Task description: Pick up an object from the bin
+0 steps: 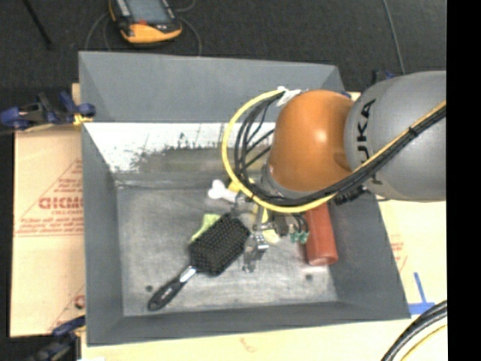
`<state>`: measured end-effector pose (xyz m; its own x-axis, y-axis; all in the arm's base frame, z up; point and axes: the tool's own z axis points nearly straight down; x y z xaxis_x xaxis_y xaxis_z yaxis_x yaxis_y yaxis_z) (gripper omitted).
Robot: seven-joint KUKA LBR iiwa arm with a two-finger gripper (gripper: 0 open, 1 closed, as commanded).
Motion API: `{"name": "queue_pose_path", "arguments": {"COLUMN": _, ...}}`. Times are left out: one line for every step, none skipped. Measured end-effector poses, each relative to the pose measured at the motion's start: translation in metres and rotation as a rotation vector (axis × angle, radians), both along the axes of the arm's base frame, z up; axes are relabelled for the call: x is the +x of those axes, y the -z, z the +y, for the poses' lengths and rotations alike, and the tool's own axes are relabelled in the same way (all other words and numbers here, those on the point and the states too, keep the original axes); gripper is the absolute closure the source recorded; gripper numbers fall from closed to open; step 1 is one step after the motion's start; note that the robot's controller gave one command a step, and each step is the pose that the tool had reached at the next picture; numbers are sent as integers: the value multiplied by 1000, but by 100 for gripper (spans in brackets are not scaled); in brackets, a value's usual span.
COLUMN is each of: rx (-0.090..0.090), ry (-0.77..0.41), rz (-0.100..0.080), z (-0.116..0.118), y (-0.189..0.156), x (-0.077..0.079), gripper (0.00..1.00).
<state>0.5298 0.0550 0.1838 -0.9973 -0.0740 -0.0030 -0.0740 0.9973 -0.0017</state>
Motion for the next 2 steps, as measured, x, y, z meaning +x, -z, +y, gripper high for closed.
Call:
{"name": "queue_pose_path", "arguments": {"rx": 3, "ry": -30, "rz": -3, "z": 17, "y": 0, "x": 12, "gripper": 0}}
{"name": "queue_pose_path", "arguments": {"rx": 1, "ry": -379, "rz": -5, "z": 0, "y": 62, "x": 12, "gripper": 100}}
